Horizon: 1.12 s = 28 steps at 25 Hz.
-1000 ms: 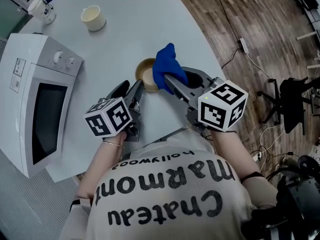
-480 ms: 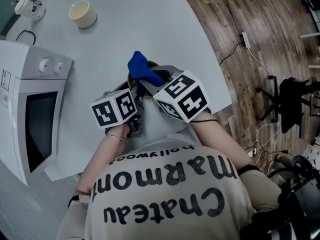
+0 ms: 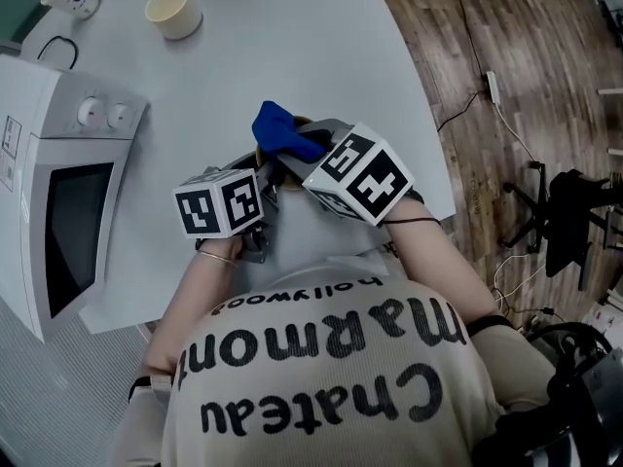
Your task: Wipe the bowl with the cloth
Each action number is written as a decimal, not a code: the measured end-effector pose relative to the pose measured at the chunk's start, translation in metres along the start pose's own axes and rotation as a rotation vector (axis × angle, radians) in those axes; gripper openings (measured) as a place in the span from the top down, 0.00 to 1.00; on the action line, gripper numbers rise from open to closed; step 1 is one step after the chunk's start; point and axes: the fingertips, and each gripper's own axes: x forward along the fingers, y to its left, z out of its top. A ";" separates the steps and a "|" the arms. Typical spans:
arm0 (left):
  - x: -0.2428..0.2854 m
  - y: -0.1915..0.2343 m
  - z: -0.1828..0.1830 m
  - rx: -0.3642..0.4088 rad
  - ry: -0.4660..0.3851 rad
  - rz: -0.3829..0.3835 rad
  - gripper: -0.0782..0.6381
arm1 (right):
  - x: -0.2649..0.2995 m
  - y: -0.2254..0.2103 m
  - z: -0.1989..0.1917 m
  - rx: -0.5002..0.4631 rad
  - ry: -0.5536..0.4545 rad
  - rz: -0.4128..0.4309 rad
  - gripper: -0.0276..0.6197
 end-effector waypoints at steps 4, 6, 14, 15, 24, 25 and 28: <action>0.003 -0.006 -0.001 0.069 0.042 -0.056 0.78 | 0.004 -0.006 -0.004 -0.058 0.078 -0.040 0.87; 0.004 -0.006 -0.002 0.066 0.062 -0.065 0.79 | 0.004 -0.006 -0.005 -0.097 0.083 -0.053 0.87; -0.024 -0.004 0.016 0.316 -0.071 0.175 0.83 | 0.006 0.007 0.014 -0.152 -0.031 -0.154 0.86; -0.031 -0.006 0.022 0.352 -0.103 0.216 0.83 | 0.003 0.009 0.021 -0.151 -0.073 -0.172 0.87; -0.092 -0.019 0.052 0.401 -0.318 0.344 0.80 | -0.022 0.020 0.058 0.208 -0.357 -0.252 0.87; -0.098 -0.020 0.057 0.402 -0.350 0.352 0.79 | -0.024 0.019 0.062 0.280 -0.393 -0.241 0.87; -0.121 -0.023 0.076 0.407 -0.454 0.376 0.79 | -0.032 0.018 0.078 0.429 -0.501 -0.222 0.87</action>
